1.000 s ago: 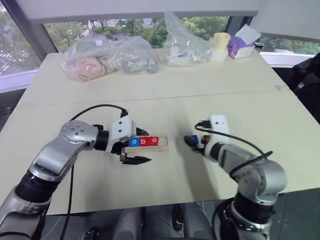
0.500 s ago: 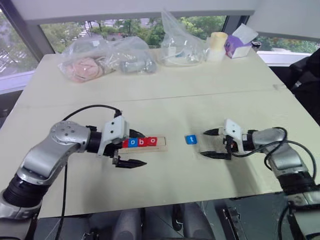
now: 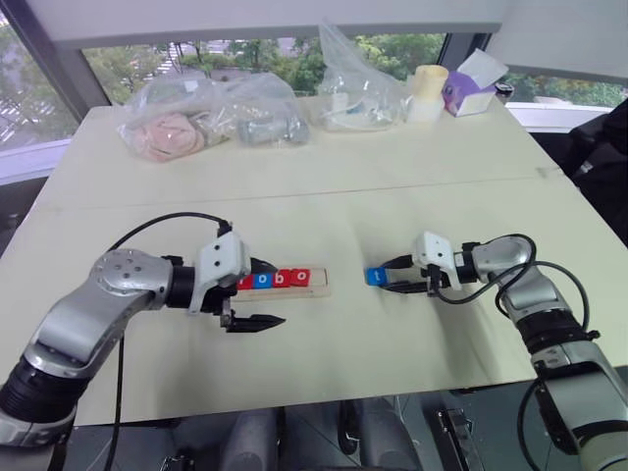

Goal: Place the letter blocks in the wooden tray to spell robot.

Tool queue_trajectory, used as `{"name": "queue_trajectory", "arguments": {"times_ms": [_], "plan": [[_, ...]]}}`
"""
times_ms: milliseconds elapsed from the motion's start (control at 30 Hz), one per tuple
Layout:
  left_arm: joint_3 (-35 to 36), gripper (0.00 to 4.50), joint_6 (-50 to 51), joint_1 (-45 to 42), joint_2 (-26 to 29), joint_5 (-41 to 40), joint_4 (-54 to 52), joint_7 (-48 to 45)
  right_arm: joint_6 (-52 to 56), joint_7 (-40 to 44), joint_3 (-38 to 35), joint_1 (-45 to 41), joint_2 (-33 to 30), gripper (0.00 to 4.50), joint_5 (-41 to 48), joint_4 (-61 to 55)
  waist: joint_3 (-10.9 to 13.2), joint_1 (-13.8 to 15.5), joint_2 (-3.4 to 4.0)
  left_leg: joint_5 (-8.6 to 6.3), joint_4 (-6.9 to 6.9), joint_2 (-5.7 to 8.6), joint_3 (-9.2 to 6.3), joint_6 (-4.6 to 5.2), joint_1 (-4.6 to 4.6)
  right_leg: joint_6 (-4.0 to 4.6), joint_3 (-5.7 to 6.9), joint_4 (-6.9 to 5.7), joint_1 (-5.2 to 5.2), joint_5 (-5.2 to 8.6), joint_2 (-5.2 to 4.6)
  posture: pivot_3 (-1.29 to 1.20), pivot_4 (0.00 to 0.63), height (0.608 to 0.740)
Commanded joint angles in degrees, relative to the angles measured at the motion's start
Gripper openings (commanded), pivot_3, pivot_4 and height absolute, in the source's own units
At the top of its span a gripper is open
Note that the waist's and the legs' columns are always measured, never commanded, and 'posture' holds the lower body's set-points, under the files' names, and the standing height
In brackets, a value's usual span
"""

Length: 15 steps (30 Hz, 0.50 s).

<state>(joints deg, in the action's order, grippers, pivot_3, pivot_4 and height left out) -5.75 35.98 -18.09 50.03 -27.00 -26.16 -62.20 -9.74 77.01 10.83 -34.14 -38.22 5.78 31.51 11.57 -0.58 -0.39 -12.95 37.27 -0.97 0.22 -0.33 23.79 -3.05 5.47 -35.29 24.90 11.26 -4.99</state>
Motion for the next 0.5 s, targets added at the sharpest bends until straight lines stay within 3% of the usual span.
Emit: {"name": "queue_trajectory", "arguments": {"times_ms": [33,100,267,400,500], "plan": [[2.01,4.5,-0.48,0.35,0.81,-0.55,-1.03,0.05,0.47,-1.07,-0.62,-0.23,0.26,1.14,-0.24,-1.74,0.0,0.01,0.0,0.0,-0.01,0.0,0.0,0.0,-0.03,0.0,0.0,0.0,-0.02,0.0,0.0,0.0,0.15,0.74],[2.19,4.5,-0.74,0.53,1.17,-0.16,-0.43,0.04,1.88,-1.75,-0.67,-0.14,0.2,1.14,-0.27,-3.23,0.0,-0.02,0.0,0.0,-0.01,0.0,0.0,0.0,-0.03,0.0,-0.01,0.0,-0.02,0.0,0.0,0.0,0.15,0.74],[6.19,4.5,-5.22,5.04,8.49,3.36,5.38,-2.95,22.55,-3.03,1.8,-1.1,1.62,1.14,3.09,-23.46,0.02,-0.39,0.03,0.0,-0.16,-0.08,0.17,0.0,-0.05,0.02,-0.18,-0.17,0.25,0.0,0.03,0.0,0.15,0.74],[7.94,4.5,-4.88,4.53,8.81,2.13,5.52,-2.65,33.08,-6.8,5.28,-3.71,4.62,1.14,1.33,-31.2,0.02,0.3,0.03,-0.01,-0.15,-0.36,0.28,-0.02,-0.02,0.05,-0.2,-0.24,0.37,0.01,0.24,0.0,0.15,0.74],[7.86,4.5,-4.26,3.73,7.88,2.02,5.18,-1.58,35.03,-7.56,7.77,-5.25,6.43,1.14,0.61,-32.79,0.02,1.11,0.03,-0.02,-0.12,-0.51,0.39,-0.03,0.05,0.14,-0.19,-0.12,0.41,-0.02,0.26,0.0,0.15,0.74]]}}
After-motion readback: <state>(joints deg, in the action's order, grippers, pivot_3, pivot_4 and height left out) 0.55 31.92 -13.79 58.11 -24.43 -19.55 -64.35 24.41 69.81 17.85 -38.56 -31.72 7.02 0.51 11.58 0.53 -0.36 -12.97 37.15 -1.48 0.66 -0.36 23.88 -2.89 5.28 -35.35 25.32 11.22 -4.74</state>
